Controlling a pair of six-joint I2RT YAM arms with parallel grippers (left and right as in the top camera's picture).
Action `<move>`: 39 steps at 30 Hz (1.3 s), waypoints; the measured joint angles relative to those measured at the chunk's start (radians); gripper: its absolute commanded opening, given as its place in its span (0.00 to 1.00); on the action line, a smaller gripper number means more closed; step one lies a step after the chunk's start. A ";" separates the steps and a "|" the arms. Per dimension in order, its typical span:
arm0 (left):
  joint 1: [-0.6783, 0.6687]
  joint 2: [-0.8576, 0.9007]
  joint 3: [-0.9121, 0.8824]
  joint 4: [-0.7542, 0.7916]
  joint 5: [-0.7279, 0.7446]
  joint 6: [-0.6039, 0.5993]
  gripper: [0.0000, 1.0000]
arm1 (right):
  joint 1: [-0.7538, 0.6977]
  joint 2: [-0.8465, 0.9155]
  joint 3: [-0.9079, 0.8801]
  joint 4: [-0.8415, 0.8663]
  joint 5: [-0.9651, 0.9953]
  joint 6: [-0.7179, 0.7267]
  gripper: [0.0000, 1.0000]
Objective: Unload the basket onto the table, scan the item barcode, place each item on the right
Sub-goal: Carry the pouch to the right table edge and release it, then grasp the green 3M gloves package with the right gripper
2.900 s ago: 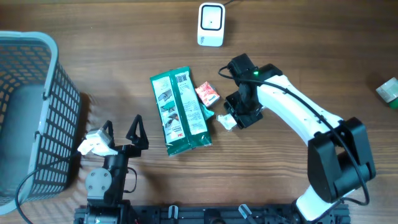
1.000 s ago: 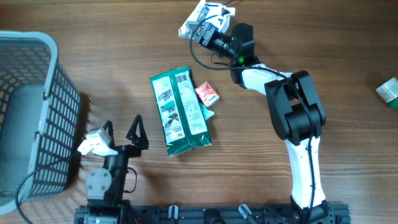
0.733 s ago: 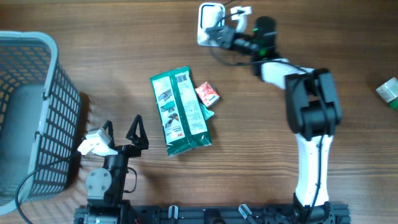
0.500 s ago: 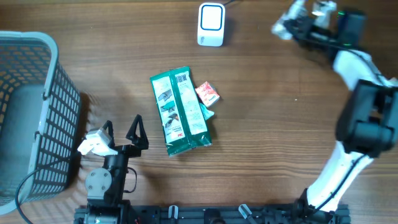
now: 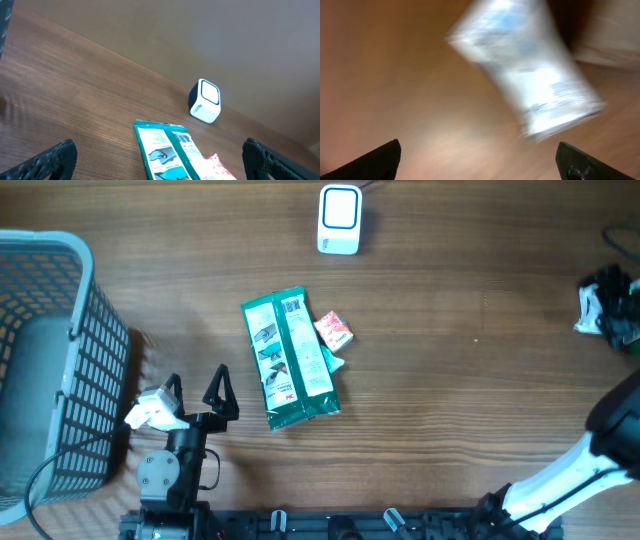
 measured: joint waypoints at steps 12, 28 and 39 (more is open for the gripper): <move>0.000 0.000 0.000 0.000 0.000 0.000 1.00 | 0.946 0.035 0.040 0.049 -0.338 -0.248 1.00; 0.000 0.000 0.000 0.000 0.000 0.000 1.00 | 1.070 0.147 -0.071 -0.072 -0.461 -0.168 0.96; 0.000 0.000 0.000 0.000 0.000 0.000 1.00 | 1.070 0.157 -0.154 0.266 -0.662 -0.041 1.00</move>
